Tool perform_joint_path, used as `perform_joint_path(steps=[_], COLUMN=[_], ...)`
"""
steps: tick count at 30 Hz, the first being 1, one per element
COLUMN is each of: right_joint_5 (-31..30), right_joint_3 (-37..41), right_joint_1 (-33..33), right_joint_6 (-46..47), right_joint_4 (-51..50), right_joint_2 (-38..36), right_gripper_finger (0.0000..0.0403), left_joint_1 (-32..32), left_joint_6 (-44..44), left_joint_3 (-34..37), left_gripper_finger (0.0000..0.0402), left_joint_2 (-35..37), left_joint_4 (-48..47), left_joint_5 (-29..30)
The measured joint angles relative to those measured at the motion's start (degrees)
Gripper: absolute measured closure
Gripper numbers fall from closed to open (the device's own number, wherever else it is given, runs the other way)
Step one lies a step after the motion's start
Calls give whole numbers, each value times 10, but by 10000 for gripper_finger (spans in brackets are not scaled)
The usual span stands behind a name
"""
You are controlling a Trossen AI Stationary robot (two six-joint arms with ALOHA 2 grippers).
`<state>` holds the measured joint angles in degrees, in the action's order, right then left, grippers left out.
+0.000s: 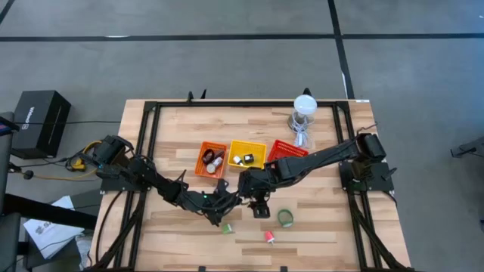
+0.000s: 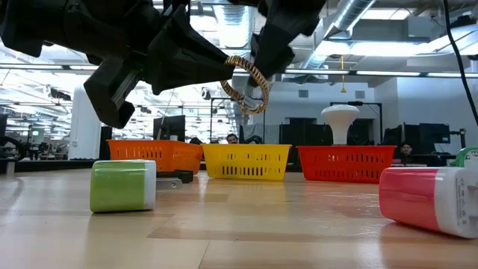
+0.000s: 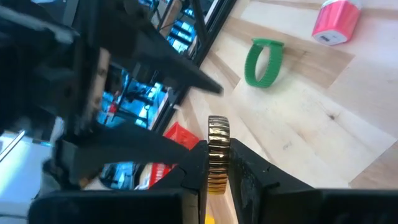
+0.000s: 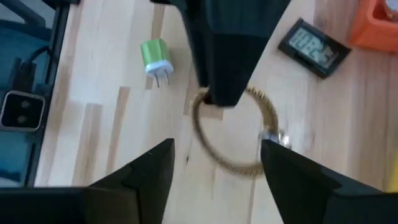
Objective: Pick & Place Office items
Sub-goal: Put the gold wristwatch into the orange bin
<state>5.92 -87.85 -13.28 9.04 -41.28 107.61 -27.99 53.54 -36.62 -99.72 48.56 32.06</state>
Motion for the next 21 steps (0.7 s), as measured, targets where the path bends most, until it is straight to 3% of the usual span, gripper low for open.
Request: perform_joint_path(steps=[12,16,21], right_joint_5=[1,-2,-4], right_joint_3=[-166,-145,-53], right_joint_1=[-29,-45,-48], right_joint_6=[-67,-93,-105], right_joint_4=[-328,-308,-262], right_joint_2=[-1,-27,-105], right_gripper_finger=[176,176,175], left_joint_1=[0,0,0], left_joint_6=[-19,-24,-31], left_joint_3=[0,0,0], left_gripper_finger=[360,362,361], left_joint_2=[0,0,0], left_joint_4=[-1,-1,-1], left_joint_5=[51,126,236])
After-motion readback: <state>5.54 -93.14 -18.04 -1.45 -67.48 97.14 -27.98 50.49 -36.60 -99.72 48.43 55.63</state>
